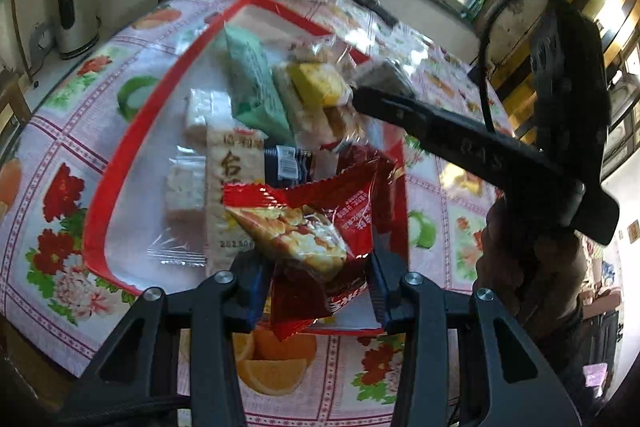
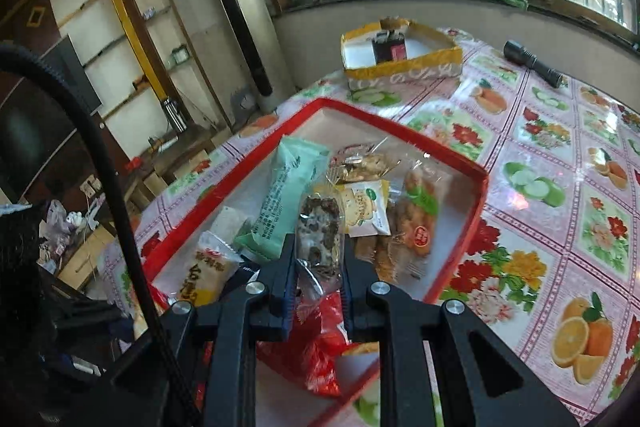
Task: Organize snacks
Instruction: 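Carry both bags into the tray and open both tools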
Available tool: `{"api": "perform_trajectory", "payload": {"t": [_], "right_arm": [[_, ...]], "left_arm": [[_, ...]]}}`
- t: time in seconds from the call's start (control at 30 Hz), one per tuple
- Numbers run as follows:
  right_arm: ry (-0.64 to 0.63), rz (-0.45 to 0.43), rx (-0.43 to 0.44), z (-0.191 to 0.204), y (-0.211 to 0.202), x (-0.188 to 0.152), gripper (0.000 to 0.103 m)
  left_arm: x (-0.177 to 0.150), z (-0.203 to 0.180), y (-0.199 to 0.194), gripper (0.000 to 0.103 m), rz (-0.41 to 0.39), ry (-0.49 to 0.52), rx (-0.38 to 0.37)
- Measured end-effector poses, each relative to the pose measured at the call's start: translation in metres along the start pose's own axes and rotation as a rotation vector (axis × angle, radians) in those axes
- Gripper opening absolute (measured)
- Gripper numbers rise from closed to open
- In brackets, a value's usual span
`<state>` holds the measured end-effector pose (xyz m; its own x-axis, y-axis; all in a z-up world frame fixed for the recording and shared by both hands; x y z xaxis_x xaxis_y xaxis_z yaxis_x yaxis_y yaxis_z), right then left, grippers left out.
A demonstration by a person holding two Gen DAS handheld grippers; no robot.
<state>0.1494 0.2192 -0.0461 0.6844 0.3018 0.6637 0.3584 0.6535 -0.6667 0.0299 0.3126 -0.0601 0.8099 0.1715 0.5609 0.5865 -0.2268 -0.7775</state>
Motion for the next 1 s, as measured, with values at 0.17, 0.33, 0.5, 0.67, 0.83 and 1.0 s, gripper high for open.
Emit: {"api": "perform_trajectory", "payload": {"t": [0.17,0.33,0.5,0.67,0.83,1.0], "right_arm": [[0.02,0.043,0.003,-0.005,0.017,-0.007,0.017],[0.044,0.042,-0.003,-0.007,0.019,-0.007,0.031],[0.113,-0.07,-0.038,-0.014,-0.019,-0.006,0.059],[0.159,-0.176,-0.054,-0.011,-0.071,-0.028,0.069],[0.226,-0.268,-0.025,-0.01,-0.11,-0.054,0.073],[0.307,-0.28,0.027,-0.016,-0.12,-0.066,0.073]], "left_arm": [[0.002,0.005,0.001,0.044,-0.011,0.018,0.029],[0.004,0.014,0.004,0.05,-0.022,0.009,0.037],[0.006,0.0,-0.019,0.088,-0.131,0.064,0.101],[0.001,-0.024,-0.046,0.101,-0.245,0.152,0.246],[-0.006,-0.037,-0.065,0.103,-0.328,0.219,0.498],[-0.015,-0.041,-0.066,0.103,-0.321,0.226,0.64]]}}
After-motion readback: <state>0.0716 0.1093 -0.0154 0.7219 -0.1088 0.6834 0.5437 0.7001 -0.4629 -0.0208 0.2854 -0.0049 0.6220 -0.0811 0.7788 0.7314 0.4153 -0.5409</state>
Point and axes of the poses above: each gripper's, at about its wrist camera, not at the fingertips, and y roughly the way its jaws point, z to its left, x to its top, the point moved 5 cm from there along y, roughly the way its jaws point, and after that the axes turned 8 degrees about y, right-handed, at the moved point
